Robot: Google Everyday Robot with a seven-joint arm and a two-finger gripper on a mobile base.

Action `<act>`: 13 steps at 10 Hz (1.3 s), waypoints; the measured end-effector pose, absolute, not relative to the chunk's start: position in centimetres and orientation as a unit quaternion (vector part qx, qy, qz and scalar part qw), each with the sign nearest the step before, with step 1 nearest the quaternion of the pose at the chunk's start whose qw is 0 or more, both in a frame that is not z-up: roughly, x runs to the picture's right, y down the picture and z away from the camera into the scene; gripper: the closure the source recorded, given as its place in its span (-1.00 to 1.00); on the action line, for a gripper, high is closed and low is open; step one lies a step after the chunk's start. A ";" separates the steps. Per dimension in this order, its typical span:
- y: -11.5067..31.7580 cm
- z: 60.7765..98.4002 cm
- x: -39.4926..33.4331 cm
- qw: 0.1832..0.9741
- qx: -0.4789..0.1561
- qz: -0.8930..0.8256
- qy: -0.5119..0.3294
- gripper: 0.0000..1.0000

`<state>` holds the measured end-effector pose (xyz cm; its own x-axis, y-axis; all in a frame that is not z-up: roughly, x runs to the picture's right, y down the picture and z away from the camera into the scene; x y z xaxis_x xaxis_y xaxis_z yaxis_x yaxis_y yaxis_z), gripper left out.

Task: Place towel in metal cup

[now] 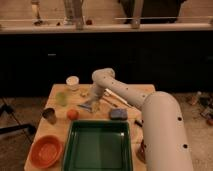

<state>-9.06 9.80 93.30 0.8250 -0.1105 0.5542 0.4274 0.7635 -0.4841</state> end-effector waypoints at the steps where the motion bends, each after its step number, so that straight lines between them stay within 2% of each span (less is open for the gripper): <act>1: 9.9 93.4 -8.9 0.903 -0.312 -0.149 -0.256 0.01; 6: 10.2 93.0 -7.8 0.901 -0.313 -0.148 -0.261 0.97; 10: 9.2 91.4 -7.3 0.906 -0.298 -0.152 -0.261 1.00; 13: 6.8 88.2 -7.7 0.913 -0.268 -0.158 -0.265 1.00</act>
<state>-7.71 6.78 88.24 0.8099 -0.1461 0.5681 0.4296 0.8071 -0.4050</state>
